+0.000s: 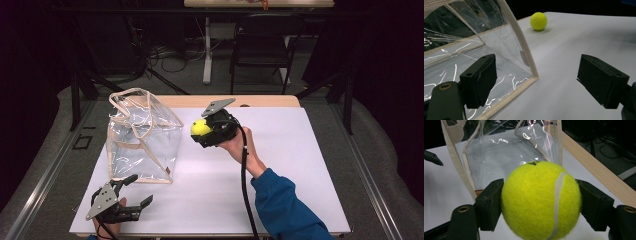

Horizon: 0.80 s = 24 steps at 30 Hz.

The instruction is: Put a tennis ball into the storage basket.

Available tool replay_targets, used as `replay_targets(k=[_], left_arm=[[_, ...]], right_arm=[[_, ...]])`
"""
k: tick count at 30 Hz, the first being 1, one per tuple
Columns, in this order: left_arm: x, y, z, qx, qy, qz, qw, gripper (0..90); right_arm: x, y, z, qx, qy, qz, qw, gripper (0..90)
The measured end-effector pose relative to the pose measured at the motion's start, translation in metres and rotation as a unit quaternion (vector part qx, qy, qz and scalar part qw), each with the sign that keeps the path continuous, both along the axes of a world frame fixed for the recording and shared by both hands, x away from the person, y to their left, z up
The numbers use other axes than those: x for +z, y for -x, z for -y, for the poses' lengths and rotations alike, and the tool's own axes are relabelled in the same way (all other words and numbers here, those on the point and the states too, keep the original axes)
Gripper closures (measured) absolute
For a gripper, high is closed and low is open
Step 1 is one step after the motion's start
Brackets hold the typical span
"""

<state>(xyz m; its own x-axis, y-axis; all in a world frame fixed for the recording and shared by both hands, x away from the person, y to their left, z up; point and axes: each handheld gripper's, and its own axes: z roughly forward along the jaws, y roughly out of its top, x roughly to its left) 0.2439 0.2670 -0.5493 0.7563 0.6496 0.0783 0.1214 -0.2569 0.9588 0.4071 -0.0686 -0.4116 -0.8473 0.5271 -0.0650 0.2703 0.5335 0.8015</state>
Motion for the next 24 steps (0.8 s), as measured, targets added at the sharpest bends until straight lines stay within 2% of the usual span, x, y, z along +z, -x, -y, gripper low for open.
replay_targets(k=[12, 24], left_arm=[[0.0, 0.0, 0.001, 0.0, 0.0, -0.001, 1.0, 15.9], [0.0, 0.0, 0.001, -0.001, 0.0, 0.002, 1.0, 15.8]], right_arm=[[0.002, -0.011, -0.005, 0.004, 0.009, -0.015, 0.9998, 26.3], [0.008, -0.021, -0.015, 0.006, 0.018, -0.017, 0.9997, 26.3]])
